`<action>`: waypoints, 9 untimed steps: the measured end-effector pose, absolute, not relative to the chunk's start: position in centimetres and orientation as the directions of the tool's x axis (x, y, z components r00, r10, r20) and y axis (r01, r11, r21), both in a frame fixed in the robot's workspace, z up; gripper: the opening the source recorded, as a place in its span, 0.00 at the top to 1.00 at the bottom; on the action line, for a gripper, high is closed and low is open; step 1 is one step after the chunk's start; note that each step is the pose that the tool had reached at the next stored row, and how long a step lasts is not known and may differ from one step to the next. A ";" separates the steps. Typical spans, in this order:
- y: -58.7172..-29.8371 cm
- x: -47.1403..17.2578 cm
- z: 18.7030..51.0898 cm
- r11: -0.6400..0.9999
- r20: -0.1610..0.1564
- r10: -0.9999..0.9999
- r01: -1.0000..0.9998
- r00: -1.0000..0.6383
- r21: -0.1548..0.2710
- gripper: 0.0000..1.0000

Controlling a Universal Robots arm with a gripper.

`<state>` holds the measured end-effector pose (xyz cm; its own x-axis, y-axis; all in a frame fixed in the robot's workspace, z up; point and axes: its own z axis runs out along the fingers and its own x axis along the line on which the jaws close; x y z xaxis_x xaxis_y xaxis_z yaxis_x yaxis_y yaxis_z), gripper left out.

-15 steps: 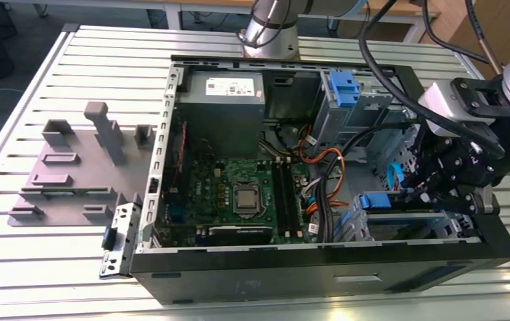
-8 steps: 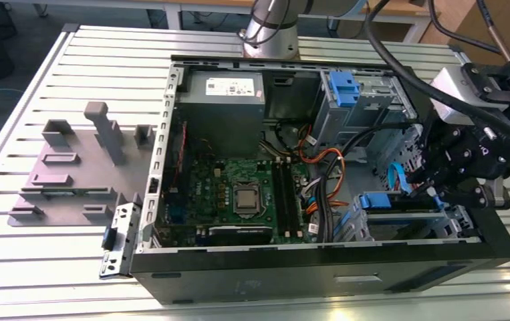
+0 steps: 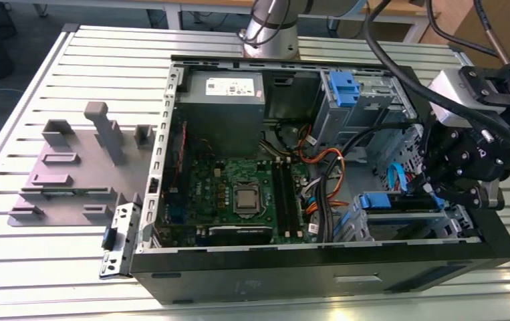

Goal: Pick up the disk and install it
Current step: 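Insert the second disk wire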

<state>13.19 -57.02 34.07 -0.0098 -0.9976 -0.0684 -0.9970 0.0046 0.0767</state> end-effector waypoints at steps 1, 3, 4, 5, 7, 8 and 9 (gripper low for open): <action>-57.0 13.2 34.0 0.005 -0.068 -0.998 -0.997 -0.010 0.080 0.89; -57.1 13.2 33.7 0.005 -0.068 -0.998 -0.996 -0.011 0.086 0.89; -57.1 13.2 33.6 0.005 -0.068 -0.998 -0.996 -0.011 0.088 0.89; -57.1 13.2 33.5 0.005 -0.068 -0.998 -0.996 -0.011 0.090 0.89; -57.1 13.3 33.4 0.005 -0.067 -0.998 -0.996 -0.011 0.091 0.89; -57.1 13.3 33.4 0.005 -0.068 -0.998 -0.996 -0.011 0.091 0.89; -57.1 13.3 33.3 0.005 -0.068 -0.998 -0.996 -0.011 0.092 0.89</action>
<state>13.28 -57.12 33.33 -0.0109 -0.9976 -0.0679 -0.9958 0.0047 0.0917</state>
